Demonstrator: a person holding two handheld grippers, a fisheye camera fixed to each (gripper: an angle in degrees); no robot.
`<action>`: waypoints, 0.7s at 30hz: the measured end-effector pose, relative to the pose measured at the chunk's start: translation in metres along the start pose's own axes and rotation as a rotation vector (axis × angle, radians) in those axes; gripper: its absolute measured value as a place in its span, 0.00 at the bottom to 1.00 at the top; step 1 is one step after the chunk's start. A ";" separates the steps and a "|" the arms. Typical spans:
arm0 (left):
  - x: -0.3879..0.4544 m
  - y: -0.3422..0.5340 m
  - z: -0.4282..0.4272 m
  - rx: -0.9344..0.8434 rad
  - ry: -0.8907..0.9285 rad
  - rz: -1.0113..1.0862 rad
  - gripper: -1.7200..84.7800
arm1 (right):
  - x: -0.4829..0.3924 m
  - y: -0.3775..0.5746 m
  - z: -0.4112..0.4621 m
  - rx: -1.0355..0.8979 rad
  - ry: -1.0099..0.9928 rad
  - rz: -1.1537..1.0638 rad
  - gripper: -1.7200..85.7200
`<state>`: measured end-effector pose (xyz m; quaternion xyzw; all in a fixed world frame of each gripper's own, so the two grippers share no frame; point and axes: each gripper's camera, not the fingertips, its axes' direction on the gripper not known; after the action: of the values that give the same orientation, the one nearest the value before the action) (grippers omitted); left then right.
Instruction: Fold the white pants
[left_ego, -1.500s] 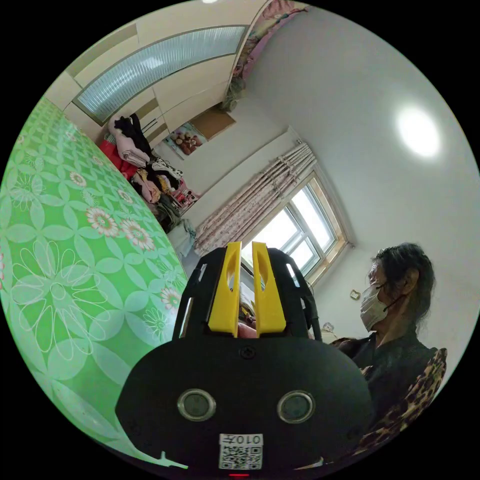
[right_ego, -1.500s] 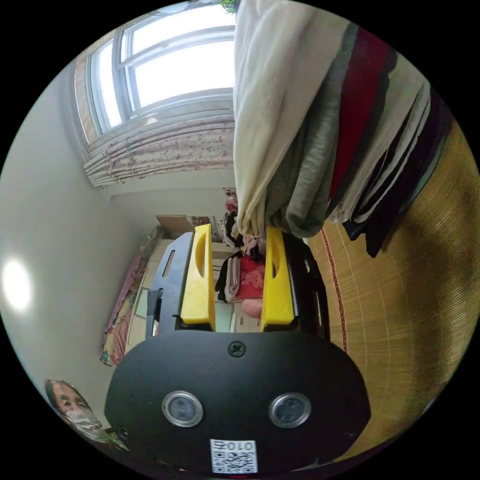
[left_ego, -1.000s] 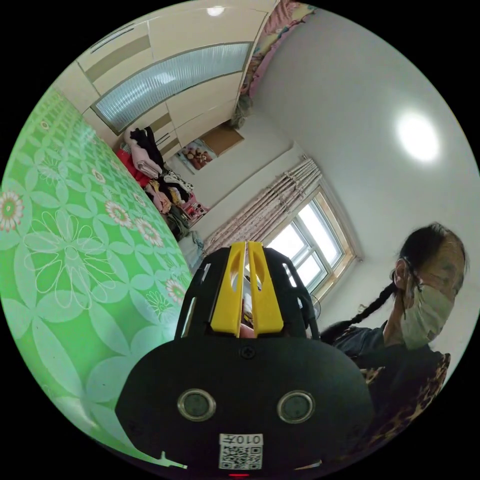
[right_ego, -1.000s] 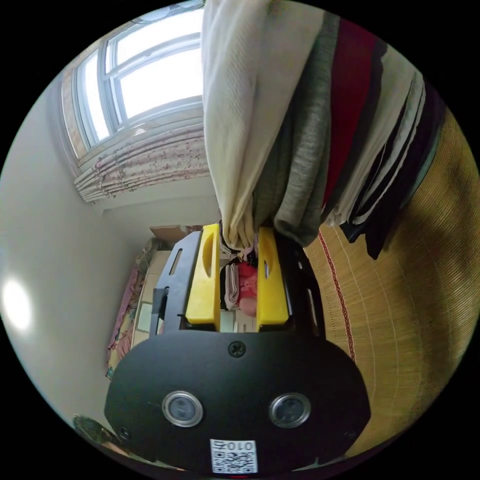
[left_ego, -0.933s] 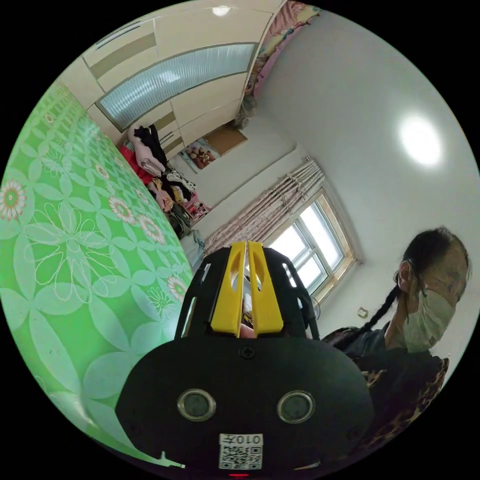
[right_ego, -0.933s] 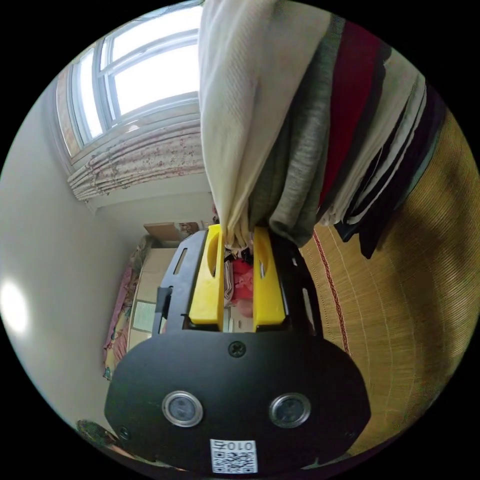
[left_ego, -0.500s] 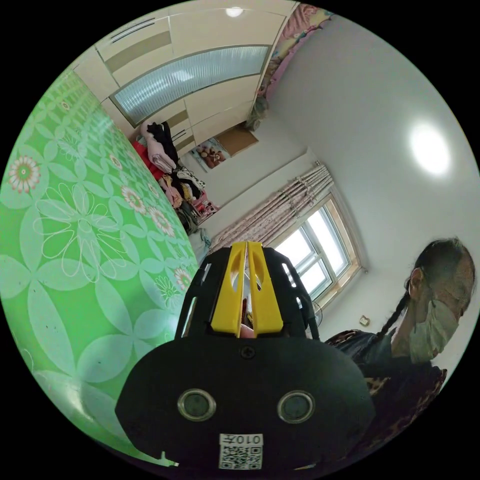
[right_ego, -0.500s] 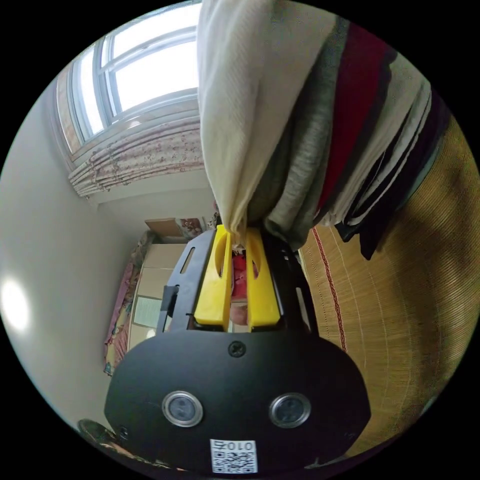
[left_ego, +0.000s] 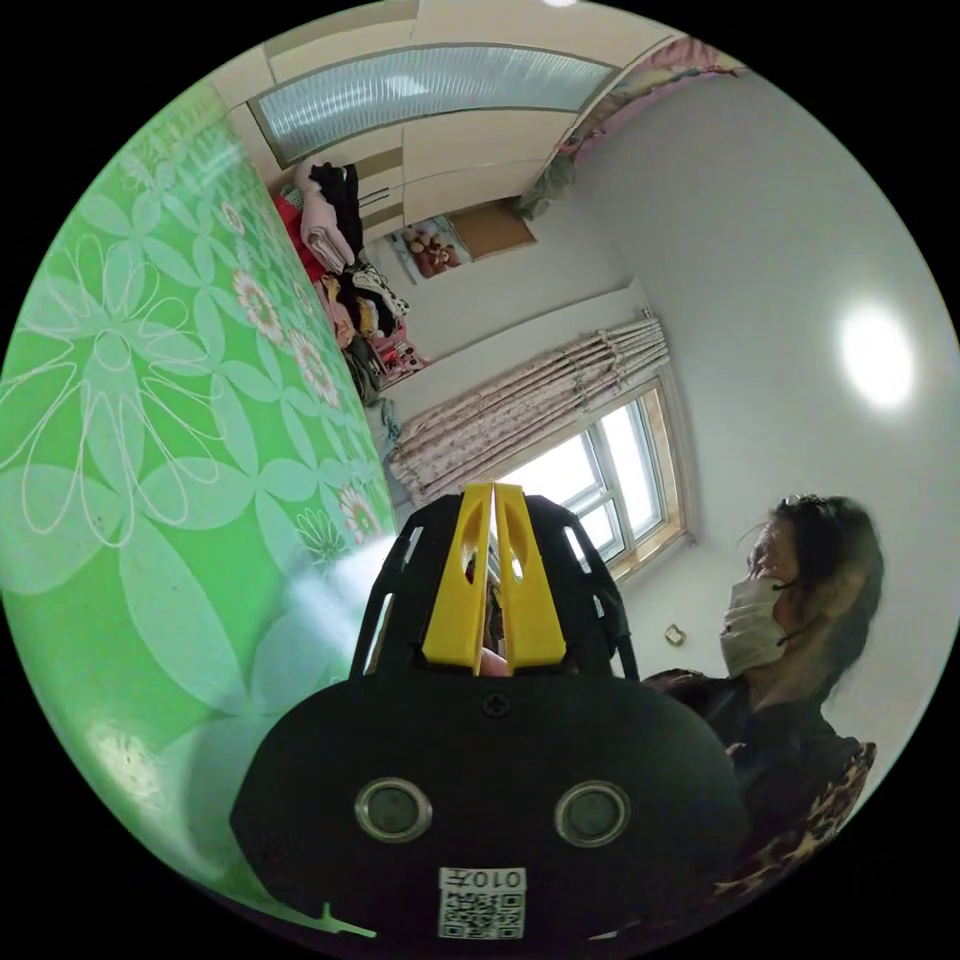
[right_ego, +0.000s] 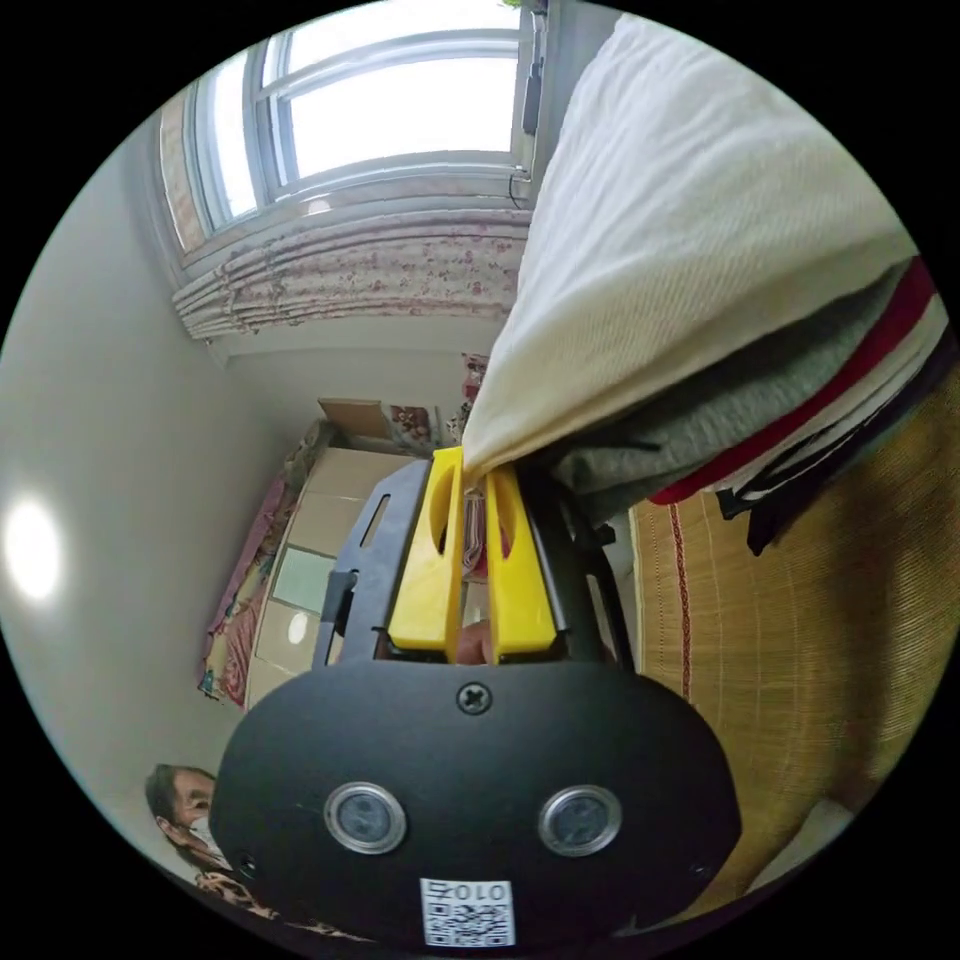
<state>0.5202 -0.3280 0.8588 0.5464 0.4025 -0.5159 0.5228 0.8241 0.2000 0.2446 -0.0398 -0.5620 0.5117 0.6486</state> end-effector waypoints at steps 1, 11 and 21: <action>-0.004 -0.002 -0.007 0.003 0.019 -0.009 0.02 | 0.014 0.005 0.003 -0.014 0.004 0.045 0.06; -0.024 -0.022 -0.057 -0.055 0.121 -0.039 0.02 | -0.001 0.018 -0.005 0.024 -0.120 0.044 0.05; -0.038 -0.030 -0.106 -0.079 0.143 -0.052 0.02 | -0.051 0.016 -0.028 0.085 -0.186 0.003 0.05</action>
<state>0.5008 -0.2156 0.8834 0.5502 0.4726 -0.4728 0.5004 0.8435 0.1863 0.1889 0.0346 -0.5973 0.5377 0.5942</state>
